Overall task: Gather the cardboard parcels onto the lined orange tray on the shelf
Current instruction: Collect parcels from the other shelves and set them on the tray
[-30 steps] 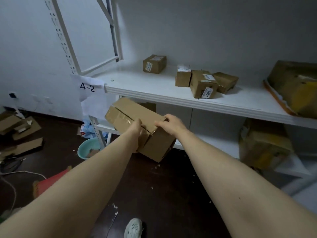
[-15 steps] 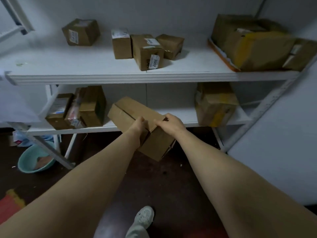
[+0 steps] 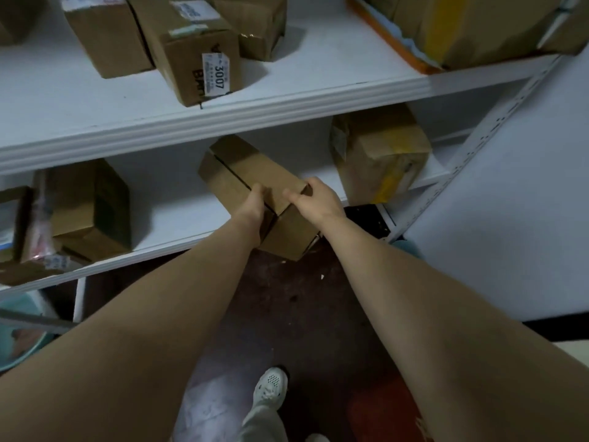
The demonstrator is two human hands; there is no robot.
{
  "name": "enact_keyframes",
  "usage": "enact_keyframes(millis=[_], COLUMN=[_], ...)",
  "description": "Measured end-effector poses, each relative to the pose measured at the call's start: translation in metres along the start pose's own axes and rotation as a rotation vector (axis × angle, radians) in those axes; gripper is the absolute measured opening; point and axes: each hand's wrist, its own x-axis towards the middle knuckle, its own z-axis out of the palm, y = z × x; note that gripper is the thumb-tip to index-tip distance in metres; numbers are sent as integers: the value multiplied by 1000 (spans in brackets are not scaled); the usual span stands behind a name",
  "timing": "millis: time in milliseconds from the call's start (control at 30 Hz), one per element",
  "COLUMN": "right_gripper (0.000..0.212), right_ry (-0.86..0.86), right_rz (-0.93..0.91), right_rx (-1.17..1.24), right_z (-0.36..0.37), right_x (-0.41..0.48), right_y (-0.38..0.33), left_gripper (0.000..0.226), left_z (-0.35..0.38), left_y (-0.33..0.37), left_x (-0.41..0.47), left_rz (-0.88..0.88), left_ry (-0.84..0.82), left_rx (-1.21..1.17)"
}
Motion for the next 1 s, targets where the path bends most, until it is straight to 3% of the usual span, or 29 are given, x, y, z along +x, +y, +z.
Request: enact_keyframes(millis=[167, 333, 567, 633, 733, 800, 900, 1000], right_gripper=[62, 66, 63, 66, 63, 62, 75, 87], right_ry=[24, 1, -199, -173, 116, 220, 37, -156], right_rz=[-22, -22, -165, -169, -36, 102, 349, 367], right_rx=[32, 58, -151, -76, 96, 154, 403, 509], right_z=[20, 45, 84, 87, 82, 78, 82, 98], right_x=[31, 46, 51, 51, 55, 62, 73, 71], right_y=[13, 31, 35, 34, 34, 35, 40, 35], left_gripper=[90, 98, 107, 112, 105, 87, 61, 52], left_z=[0, -3, -22, -28, -38, -44, -50, -55], left_y=[1, 11, 6, 2, 4, 7, 7, 3], left_x=[52, 69, 104, 110, 121, 127, 136, 137], left_rz=[-67, -77, -122, -106, 0, 46, 84, 55], left_ry=[65, 72, 68, 108, 192, 240, 323, 357], left_rx=[19, 167, 182, 162, 138, 152, 167, 184])
